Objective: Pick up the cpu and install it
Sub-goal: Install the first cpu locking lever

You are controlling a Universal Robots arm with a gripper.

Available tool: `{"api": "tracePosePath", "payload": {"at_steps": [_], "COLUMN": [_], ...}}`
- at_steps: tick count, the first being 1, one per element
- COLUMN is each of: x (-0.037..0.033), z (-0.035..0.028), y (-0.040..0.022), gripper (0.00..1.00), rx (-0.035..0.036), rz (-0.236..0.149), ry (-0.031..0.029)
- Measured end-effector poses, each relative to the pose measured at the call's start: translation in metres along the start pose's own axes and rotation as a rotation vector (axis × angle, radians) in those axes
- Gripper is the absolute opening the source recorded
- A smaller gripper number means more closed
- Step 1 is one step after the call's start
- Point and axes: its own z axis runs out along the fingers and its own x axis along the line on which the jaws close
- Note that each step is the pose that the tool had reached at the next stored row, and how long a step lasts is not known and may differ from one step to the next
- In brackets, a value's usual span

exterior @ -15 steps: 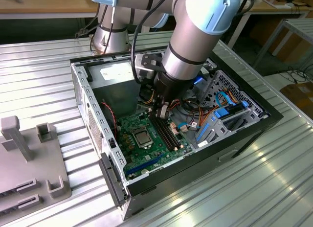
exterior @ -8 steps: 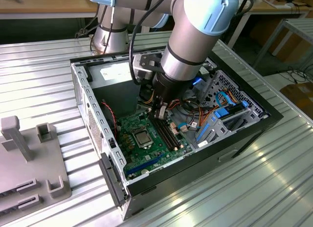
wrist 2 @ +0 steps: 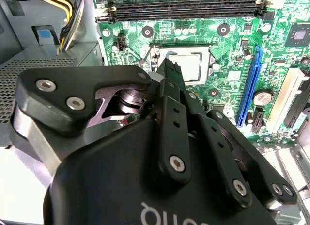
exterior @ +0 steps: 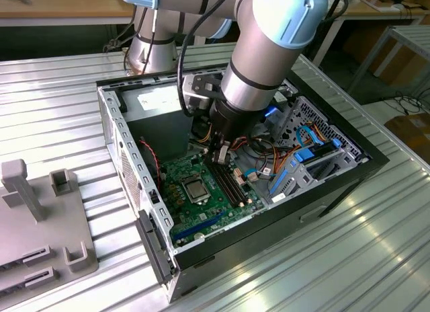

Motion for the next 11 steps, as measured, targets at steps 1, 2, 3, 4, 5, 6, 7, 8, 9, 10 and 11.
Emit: {"api": "tracePosePath", "payload": {"at_steps": [1, 2, 3, 4, 5, 6, 7, 8, 9, 10, 11], "x": [0.0, -0.0023, -0.0107, -0.0196, -0.0217, -0.024, -0.0273, -0.0289, -0.03, -0.0301, -0.0294], "z": [0.0, -0.0003, -0.001, 0.0, 0.0002, 0.0004, 0.0008, 0.0011, 0.0012, 0.0012, 0.0014], "y": [0.0, -0.0037, -0.0156, -0.0099, -0.0086, -0.0071, -0.0051, -0.0041, -0.0034, -0.003, -0.0017], "gripper": [0.11, 0.11, 0.11, 0.11, 0.11, 0.11, 0.11, 0.11, 0.11, 0.11, 0.11], "rx": [0.0, -0.0005, -0.0068, -0.0069, -0.0068, -0.0068, -0.0068, -0.0069, -0.0069, -0.0069, -0.0071], "rz": [0.0, 0.0, 0.001, 0.0, 0.0, 0.0, 0.0, 0.0, 0.0, -0.001, -0.003], "ry": [0.0, 0.0004, 0.0044, 0.0042, 0.0044, 0.0045, 0.0044, 0.0042, 0.0043, 0.0045, 0.0047]}}
